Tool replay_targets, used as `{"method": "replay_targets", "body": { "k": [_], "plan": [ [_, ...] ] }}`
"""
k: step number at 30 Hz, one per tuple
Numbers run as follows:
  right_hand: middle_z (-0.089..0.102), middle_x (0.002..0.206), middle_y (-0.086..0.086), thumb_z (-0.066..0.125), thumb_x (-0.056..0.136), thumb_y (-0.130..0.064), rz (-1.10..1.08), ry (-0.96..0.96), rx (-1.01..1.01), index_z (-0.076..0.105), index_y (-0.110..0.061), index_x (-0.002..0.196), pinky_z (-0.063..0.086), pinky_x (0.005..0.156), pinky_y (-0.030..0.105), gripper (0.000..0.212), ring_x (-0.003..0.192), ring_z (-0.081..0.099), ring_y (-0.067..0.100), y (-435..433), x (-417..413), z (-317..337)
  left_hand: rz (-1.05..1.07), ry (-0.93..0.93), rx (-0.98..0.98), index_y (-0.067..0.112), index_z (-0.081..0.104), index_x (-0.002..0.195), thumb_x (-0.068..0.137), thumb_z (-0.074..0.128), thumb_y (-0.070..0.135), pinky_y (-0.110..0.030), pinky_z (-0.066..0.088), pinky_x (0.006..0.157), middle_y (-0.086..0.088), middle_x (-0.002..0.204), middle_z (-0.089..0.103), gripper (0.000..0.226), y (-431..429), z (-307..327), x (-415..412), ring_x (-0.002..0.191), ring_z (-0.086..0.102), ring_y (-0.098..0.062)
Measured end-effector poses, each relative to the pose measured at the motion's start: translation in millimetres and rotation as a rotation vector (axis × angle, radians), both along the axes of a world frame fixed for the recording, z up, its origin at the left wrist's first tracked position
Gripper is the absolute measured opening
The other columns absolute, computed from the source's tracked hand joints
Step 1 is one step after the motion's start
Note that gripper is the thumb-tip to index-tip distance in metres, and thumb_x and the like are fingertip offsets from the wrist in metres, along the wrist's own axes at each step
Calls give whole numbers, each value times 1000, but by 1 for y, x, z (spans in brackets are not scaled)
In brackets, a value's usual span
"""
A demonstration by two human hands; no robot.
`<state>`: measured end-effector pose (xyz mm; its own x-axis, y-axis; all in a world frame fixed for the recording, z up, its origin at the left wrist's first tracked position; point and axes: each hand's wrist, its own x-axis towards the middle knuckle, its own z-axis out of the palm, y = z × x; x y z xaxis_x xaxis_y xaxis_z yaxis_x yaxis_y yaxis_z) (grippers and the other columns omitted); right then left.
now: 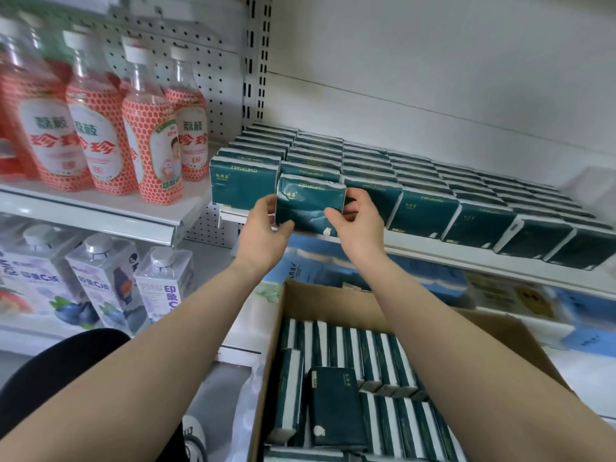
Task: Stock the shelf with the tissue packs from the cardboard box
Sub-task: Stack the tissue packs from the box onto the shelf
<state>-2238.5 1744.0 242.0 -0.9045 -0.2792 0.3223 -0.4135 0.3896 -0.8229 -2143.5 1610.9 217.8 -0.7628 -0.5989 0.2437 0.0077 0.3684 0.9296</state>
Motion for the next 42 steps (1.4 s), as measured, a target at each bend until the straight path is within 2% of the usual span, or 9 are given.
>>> {"method": "replay_targets", "body": {
  "k": [3,7,10,14,23,27,32,37,42],
  "plan": [
    [62,102,4,68,91,-25,-24,17,2,52,-22,132,46,70,19,44,83,60,12,-6,-3,-5,10,7,-22,16,41,140,93,60,14,-23,41,89,5,129,56,51,0,0,-3,109,54,-10],
    [60,101,7,66,93,-23,-47,30,25,50,-21,137,52,77,30,47,84,59,16,-8,-4,-8,13,-14,-65,16,37,146,94,61,17,-33,41,105,-3,140,49,58,1,-5,-6,125,48,-17],
    [60,104,5,64,95,-20,-39,4,9,47,-20,140,45,70,16,48,84,58,12,-9,-3,-11,56,-24,-121,15,35,148,93,61,17,-39,40,109,-11,138,39,61,0,-7,-9,124,47,-25],
    [60,107,-1,63,95,-11,-32,-23,-64,46,-21,134,44,74,13,44,89,59,7,-7,5,-13,53,-19,-101,15,34,149,94,60,14,-21,42,95,-11,132,42,60,1,-5,-12,98,56,-16],
    [60,126,0,55,98,-7,31,-29,-19,50,-15,141,44,98,21,44,113,56,11,1,10,-19,21,-17,-117,9,34,148,95,58,15,-23,39,102,-9,141,44,59,5,-10,-18,128,47,-17],
    [60,129,-1,54,99,-8,43,-25,-15,50,-18,142,45,102,24,44,115,56,10,6,11,-24,9,-3,-111,11,34,147,94,57,14,-21,38,100,-8,142,45,58,5,-12,-17,130,46,-16],
    [63,117,-3,57,97,-8,30,-4,-44,56,-18,131,47,94,21,36,106,59,10,29,23,-34,-8,106,-1,11,39,140,93,56,8,-6,42,88,-1,128,51,49,21,-16,-1,116,50,-8],
    [63,101,-5,60,94,-9,-56,-90,35,60,-19,117,47,84,20,25,93,60,12,68,40,-59,-207,15,-242,13,59,117,88,58,2,-18,47,92,-7,118,59,31,54,-39,10,105,57,-11],
    [66,99,5,65,92,-20,-69,-416,294,53,-14,121,50,81,33,32,95,66,26,111,62,-105,-546,-268,-513,15,58,124,87,63,11,-32,42,99,-6,123,59,37,86,-69,16,112,56,-21]
  ]
}}
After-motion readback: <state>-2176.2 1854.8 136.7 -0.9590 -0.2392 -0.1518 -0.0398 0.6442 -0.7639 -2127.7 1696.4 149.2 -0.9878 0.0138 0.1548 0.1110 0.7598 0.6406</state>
